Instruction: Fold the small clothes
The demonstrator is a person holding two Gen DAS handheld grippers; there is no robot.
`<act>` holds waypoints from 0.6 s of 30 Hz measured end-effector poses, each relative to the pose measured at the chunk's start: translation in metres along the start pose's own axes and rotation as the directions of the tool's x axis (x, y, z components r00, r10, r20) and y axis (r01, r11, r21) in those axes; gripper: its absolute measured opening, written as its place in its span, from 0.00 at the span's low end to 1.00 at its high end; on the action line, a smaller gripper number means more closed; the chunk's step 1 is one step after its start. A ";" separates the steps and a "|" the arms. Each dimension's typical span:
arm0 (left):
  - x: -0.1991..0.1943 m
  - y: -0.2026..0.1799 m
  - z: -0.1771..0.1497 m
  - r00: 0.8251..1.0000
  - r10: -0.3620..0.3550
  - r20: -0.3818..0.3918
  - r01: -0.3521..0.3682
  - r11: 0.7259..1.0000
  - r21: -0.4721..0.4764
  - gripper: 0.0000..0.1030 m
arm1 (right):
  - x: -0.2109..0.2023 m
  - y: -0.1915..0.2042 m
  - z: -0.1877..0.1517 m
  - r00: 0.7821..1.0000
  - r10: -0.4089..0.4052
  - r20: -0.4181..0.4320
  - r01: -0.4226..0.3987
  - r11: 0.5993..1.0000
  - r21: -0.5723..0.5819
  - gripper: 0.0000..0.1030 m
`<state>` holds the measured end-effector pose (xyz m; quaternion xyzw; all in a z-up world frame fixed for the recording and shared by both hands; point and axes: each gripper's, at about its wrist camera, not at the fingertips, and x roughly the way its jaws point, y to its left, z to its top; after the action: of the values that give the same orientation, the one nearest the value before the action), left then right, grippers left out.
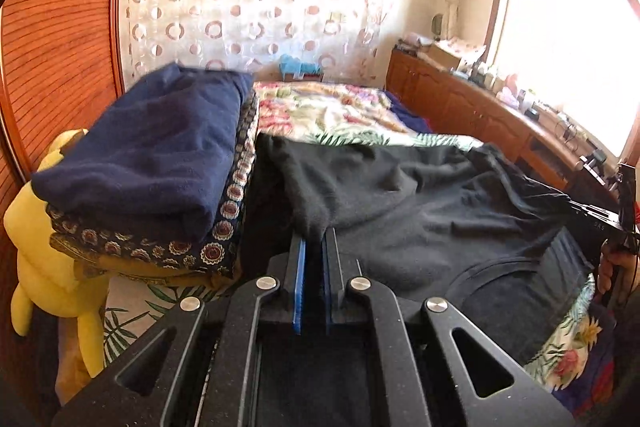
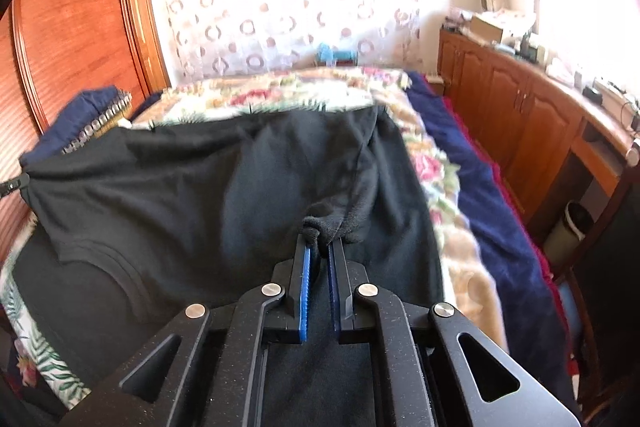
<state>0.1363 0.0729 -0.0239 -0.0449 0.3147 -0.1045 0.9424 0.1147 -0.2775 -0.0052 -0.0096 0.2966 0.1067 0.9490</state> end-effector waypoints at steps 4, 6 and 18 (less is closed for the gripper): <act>-0.023 -0.008 -0.001 0.999 -0.023 0.025 0.023 1.000 0.003 0.07 | -0.035 -0.005 0.007 0.998 0.015 0.061 -0.015 1.000 0.002 0.07; -0.033 -0.008 -0.003 0.999 -0.034 0.037 0.034 0.999 -0.005 0.07 | -0.050 -0.008 0.006 0.997 0.011 0.083 -0.011 1.000 -0.005 0.07; -0.023 0.005 -0.059 0.995 -0.013 -0.096 0.008 0.999 -0.043 0.07 | -0.079 -0.015 -0.039 1.000 0.018 0.007 -0.018 1.000 -0.016 0.07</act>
<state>0.0839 0.0817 -0.0581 -0.0614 0.3615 -0.1048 0.9244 0.0329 -0.3107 0.0070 -0.0140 0.2923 0.1177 0.9489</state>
